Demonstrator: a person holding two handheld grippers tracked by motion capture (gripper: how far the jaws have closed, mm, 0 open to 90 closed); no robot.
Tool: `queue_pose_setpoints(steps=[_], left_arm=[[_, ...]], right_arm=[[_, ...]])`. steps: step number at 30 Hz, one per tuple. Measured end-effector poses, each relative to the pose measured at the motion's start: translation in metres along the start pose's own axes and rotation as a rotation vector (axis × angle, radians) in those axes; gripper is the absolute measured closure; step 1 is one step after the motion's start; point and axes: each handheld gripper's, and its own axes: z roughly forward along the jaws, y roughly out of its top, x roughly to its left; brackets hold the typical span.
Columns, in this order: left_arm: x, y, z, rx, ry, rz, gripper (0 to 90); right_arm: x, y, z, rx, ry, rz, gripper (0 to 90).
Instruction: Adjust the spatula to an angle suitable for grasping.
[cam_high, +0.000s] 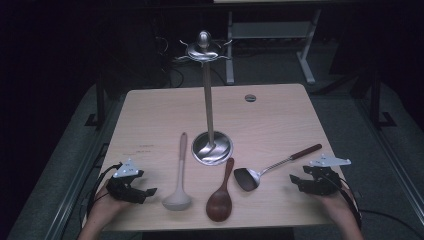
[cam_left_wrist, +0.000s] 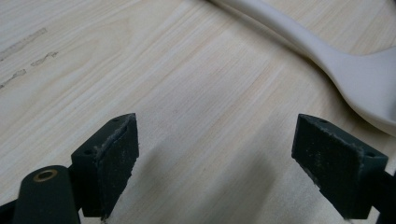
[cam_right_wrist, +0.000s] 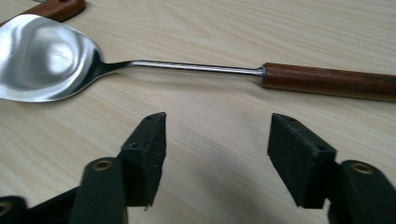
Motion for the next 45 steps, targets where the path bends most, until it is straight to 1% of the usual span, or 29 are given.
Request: queue_pose_setpoints(steps=[1,2,3,4,5,6,7,9,10,11,12,14,16,17,18,19,20,21,23,26,29,30,32,36,39,41,45], left_arm=[[0.0,0.0,0.0,0.0,0.0,0.0,14.6],[0.0,0.0,0.0,0.002,0.0,0.002,14.6],[0.0,0.0,0.0,0.004,0.001,0.004,14.6],[0.0,0.0,0.0,0.002,0.0,0.0,14.6],[0.0,0.0,0.0,0.004,0.0,0.0,14.6],[0.0,0.0,0.0,0.002,-0.001,-0.003,14.6],[0.0,0.0,0.001,0.002,-0.002,-0.003,14.6],[-0.001,0.001,0.001,0.007,-0.002,0.004,14.7],[-0.001,0.001,0.001,0.007,-0.002,0.004,14.7],[-0.001,0.001,0.001,0.006,-0.002,0.006,14.7],[-0.001,0.001,0.001,0.006,-0.001,0.006,14.7],[-0.001,0.001,0.002,0.008,-0.002,-0.006,14.7],[-0.001,0.001,0.002,0.009,-0.002,-0.007,14.7],[-0.001,0.001,0.002,0.01,-0.001,-0.006,14.7],[-0.002,0.001,0.002,-0.002,0.0,-0.014,14.7],[-0.002,0.001,0.002,-0.002,0.0,-0.014,14.7],[-0.001,0.001,0.0,0.006,0.006,-0.003,14.7],[-0.001,0.001,0.0,0.003,0.005,-0.004,14.7],[-0.001,0.001,0.001,0.001,0.005,-0.006,14.7],[0.0,0.001,0.001,0.0,0.006,-0.008,14.7],[0.0,0.001,0.0,-0.002,0.005,-0.011,14.7],[0.0,0.001,0.0,-0.002,0.005,-0.011,14.7],[0.0,0.001,0.0,-0.003,0.006,-0.009,14.7],[0.0,0.001,0.0,0.002,0.006,-0.014,14.7],[0.0,0.001,0.0,0.002,0.005,-0.014,14.7],[0.001,0.0,0.0,0.004,0.006,-0.013,14.7],[0.001,0.0,0.0,0.008,0.007,-0.011,14.7]], right_arm=[[-0.001,0.0,-0.001,0.001,-0.005,0.006,42.4],[-0.001,0.0,-0.001,0.001,-0.005,0.006,42.4],[-0.004,0.0,-0.002,-0.002,-0.009,0.016,50.6],[-0.006,0.0,-0.002,-0.003,-0.014,0.023,56.8],[-0.006,0.0,-0.002,-0.003,-0.014,0.023,56.8],[-0.009,0.001,-0.003,0.003,-0.013,0.034,63.8],[-0.016,0.002,-0.003,-0.002,-0.02,0.059,74.5],[-0.023,0.003,-0.004,-0.005,-0.027,0.08,81.6],[-0.023,0.003,-0.004,-0.005,-0.027,0.08,81.6],[-0.03,0.005,-0.004,-0.01,-0.048,0.085,88.6],[-0.034,0.007,-0.004,-0.012,-0.055,0.086,90.0],[-0.042,0.01,-0.001,-0.023,-0.068,0.091,90.0],[-0.049,0.014,0.003,-0.026,-0.074,0.103,90.0],[-0.051,0.016,0.004,-0.025,-0.073,0.109,90.0],[-0.053,0.018,0.007,-0.023,-0.077,0.106,90.0],[-0.053,0.018,0.007,-0.023,-0.077,0.106,90.0],[-0.056,0.022,0.011,-0.021,-0.081,0.106,90.0],[-0.058,0.024,0.014,-0.017,-0.081,0.101,90.0],[-0.06,0.027,0.02,-0.005,-0.088,0.1,90.0],[-0.061,0.032,0.029,0.013,-0.098,0.113,90.0],[-0.063,0.036,0.037,0.034,-0.11,0.101,90.0],[-0.063,0.037,0.04,0.037,-0.111,0.108,90.0],[-0.065,0.04,0.043,0.038,-0.111,0.102,90.0],[-0.067,0.044,0.051,0.044,-0.113,0.11,90.0],[-0.068,0.048,0.056,0.047,-0.11,0.106,90.0],[-0.068,0.05,0.058,0.047,-0.111,0.104,90.0],[-0.066,0.058,0.068,0.042,-0.105,0.103,90.0]])
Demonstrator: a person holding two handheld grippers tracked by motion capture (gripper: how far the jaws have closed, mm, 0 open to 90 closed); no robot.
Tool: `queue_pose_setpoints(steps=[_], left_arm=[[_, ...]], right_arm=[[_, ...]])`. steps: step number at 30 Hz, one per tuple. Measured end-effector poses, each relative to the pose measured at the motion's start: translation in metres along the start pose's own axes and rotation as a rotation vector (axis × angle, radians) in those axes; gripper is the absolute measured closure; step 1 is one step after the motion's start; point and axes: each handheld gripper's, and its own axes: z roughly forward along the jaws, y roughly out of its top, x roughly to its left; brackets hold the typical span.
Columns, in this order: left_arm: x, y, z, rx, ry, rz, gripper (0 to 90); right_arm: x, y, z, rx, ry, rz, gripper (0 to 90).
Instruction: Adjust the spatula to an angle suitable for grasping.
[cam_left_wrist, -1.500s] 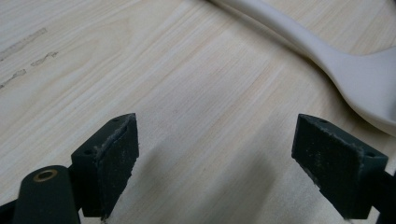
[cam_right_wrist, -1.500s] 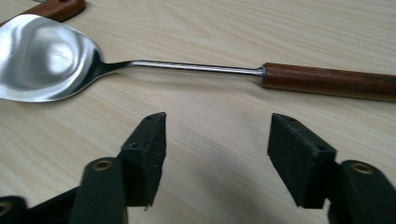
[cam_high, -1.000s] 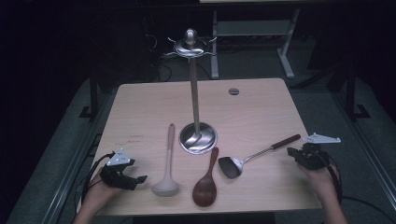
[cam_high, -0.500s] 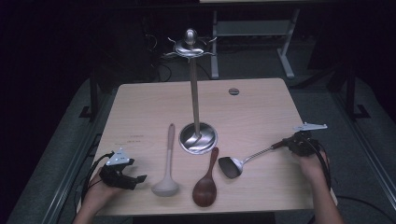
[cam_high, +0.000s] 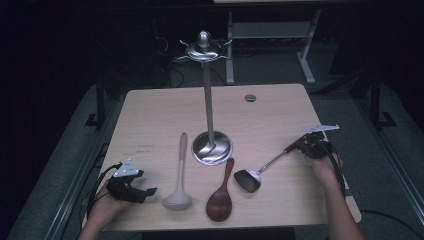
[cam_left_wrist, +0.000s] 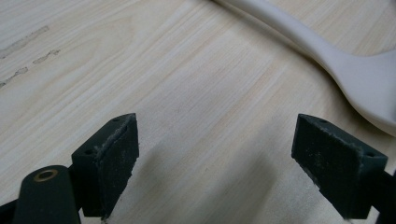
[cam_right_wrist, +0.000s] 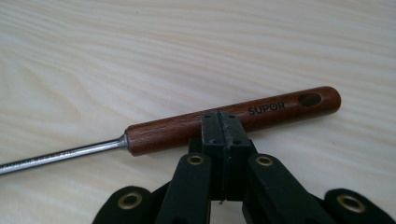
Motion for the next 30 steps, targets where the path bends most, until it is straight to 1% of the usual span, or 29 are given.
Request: queue_pose_setpoints(steps=[2,8,9,11,14,18,19,20,21,22,23,25,26,27,28,30], left_arm=[[0.0,0.0,0.0,-0.001,0.0,-0.001,14.7],[0.001,-0.001,0.001,-0.004,-0.004,-0.003,14.7],[0.001,-0.001,0.001,-0.004,-0.004,-0.003,14.7],[0.001,-0.001,0.001,-0.002,-0.003,-0.003,14.7],[0.001,-0.001,0.001,-0.002,-0.005,-0.004,14.7],[0.001,-0.001,0.0,-0.003,-0.004,-0.005,14.7],[0.001,-0.001,0.0,-0.003,-0.004,-0.005,14.7],[0.001,-0.001,0.0,-0.003,-0.004,-0.003,14.7],[0.0,-0.001,0.0,0.001,-0.004,-0.001,14.7],[-0.001,-0.001,0.001,0.004,-0.005,-0.005,14.7],[-0.001,-0.001,0.001,0.006,-0.005,-0.001,14.7],[-0.001,-0.001,0.001,0.004,-0.005,0.0,14.7],[-0.001,-0.001,0.001,0.005,-0.005,0.0,14.7],[-0.001,-0.001,0.001,0.005,-0.005,-0.001,14.7],[-0.001,-0.001,0.001,0.005,-0.005,-0.001,14.7],[-0.001,-0.001,0.001,0.008,-0.005,-0.004,14.7]], right_arm=[[0.003,0.006,0.008,0.008,0.002,-0.016,90.0],[0.014,0.019,0.022,0.0,0.015,-0.035,90.0],[0.014,0.019,0.022,0.0,0.015,-0.035,90.0],[0.02,0.024,0.028,-0.005,0.02,-0.04,90.0],[0.028,0.026,0.027,-0.001,0.021,-0.071,90.0],[0.042,0.026,0.016,0.001,0.042,-0.094,90.0],[0.042,0.026,0.016,0.001,0.042,-0.094,90.0],[0.052,0.026,0.009,-0.001,0.068,-0.129,90.0],[0.057,0.025,0.005,0.0,0.09,-0.142,90.0],[0.057,0.025,0.005,0.0,0.09,-0.142,90.0],[0.068,0.024,0.001,0.011,0.127,-0.173,90.0],[0.079,0.023,-0.001,0.02,0.17,-0.184,90.0],[0.084,0.023,-0.001,0.033,0.185,-0.188,90.0],[0.089,0.022,0.0,0.041,0.19,-0.204,90.0],[0.094,0.023,0.001,0.061,0.198,-0.213,90.0],[0.101,0.023,0.004,0.079,0.21,-0.236,90.0]])
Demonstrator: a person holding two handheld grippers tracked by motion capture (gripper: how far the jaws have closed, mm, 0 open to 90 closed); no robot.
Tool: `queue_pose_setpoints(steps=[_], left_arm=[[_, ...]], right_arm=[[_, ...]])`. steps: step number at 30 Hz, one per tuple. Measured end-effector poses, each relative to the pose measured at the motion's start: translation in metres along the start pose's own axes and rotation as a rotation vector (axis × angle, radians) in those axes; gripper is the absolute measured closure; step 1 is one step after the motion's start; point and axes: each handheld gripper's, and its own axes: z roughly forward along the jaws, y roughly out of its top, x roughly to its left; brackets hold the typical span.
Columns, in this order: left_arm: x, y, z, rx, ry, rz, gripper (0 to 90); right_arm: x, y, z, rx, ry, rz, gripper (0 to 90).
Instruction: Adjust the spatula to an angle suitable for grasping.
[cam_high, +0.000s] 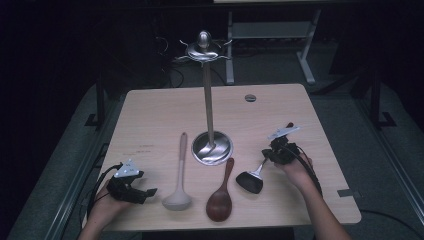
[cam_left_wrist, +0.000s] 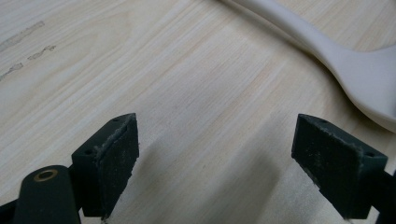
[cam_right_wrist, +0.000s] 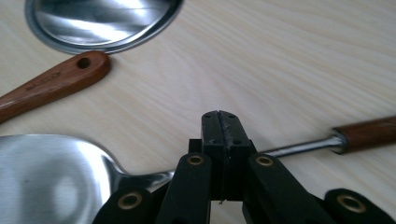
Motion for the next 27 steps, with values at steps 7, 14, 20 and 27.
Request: queue_pose_setpoints(steps=[7,14,20,27], left_arm=[[0.001,0.0,0.001,0.002,-0.003,0.002,14.7],[0.001,-0.001,0.001,0.004,-0.001,0.001,14.7],[0.0,0.0,0.001,0.004,-0.003,0.001,14.7],[-0.001,0.0,0.001,0.003,-0.004,-0.004,14.7]], right_arm=[[0.011,0.003,0.012,0.063,0.031,-0.031,90.0],[0.014,-0.001,0.013,0.103,0.036,-0.035,90.0],[0.019,-0.016,0.004,0.121,0.032,-0.033,90.0],[0.011,-0.038,-0.017,0.108,0.016,0.015,90.0]])
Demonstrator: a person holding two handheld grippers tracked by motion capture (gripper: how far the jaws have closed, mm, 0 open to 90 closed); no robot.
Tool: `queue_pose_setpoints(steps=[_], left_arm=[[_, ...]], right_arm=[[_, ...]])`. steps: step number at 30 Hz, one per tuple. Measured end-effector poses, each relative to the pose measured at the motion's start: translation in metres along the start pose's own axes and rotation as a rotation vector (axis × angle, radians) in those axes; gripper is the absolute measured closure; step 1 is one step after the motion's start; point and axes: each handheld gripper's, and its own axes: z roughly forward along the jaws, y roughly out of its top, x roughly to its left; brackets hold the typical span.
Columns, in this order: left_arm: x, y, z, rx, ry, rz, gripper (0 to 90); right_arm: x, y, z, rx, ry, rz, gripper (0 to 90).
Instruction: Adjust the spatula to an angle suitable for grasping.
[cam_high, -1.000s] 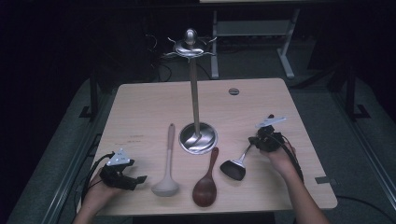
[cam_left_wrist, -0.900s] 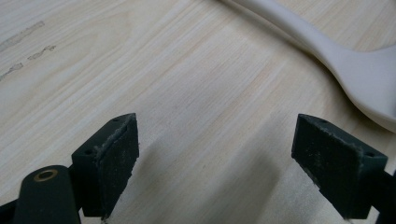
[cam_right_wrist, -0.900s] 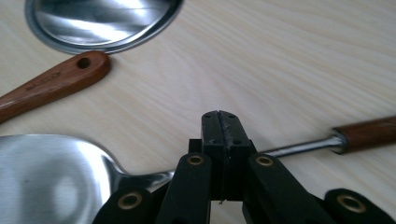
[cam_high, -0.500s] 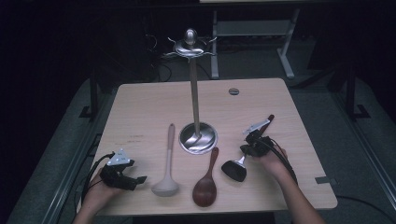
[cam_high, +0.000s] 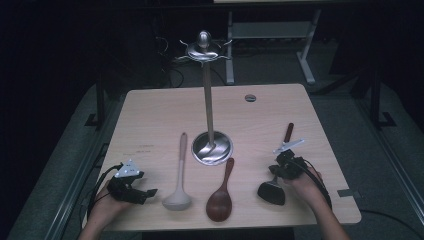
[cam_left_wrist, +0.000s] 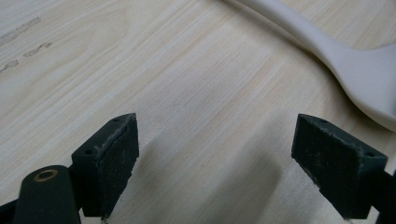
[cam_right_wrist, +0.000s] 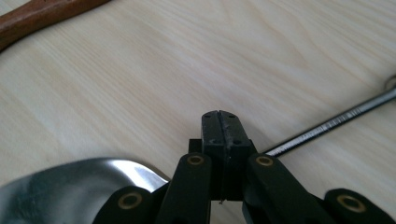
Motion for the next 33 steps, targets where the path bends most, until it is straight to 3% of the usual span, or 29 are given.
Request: queue_pose_setpoints(steps=[5,9,10,14,19,27,31,33], left_arm=[[0.0,0.001,0.001,0.0,-0.002,0.002,14.7],[-0.001,0.001,0.0,-0.001,-0.001,0.004,14.7],[-0.001,0.001,0.0,0.001,-0.001,0.003,14.7],[0.0,0.001,0.001,0.006,-0.003,0.011,14.7],[-0.001,0.001,0.002,0.004,-0.006,0.008,14.7],[-0.001,0.001,0.002,0.006,-0.007,0.005,14.7],[0.0,0.001,0.002,0.005,-0.008,0.004,14.7],[0.0,0.001,0.003,0.006,-0.009,0.006,14.7]], right_arm=[[-0.007,-0.007,-0.009,-0.03,0.001,0.027,90.0],[-0.014,-0.005,-0.014,-0.057,-0.028,0.052,90.0],[-0.023,-0.003,-0.016,-0.09,-0.067,0.058,90.0],[-0.048,0.005,-0.018,-0.157,-0.145,0.132,90.0],[-0.078,0.012,-0.011,-0.195,-0.215,0.214,90.0],[-0.109,0.018,0.005,-0.204,-0.225,0.291,90.0],[-0.112,0.02,0.012,-0.202,-0.207,0.311,90.0],[-0.111,0.021,0.014,-0.201,-0.201,0.286,90.0]])
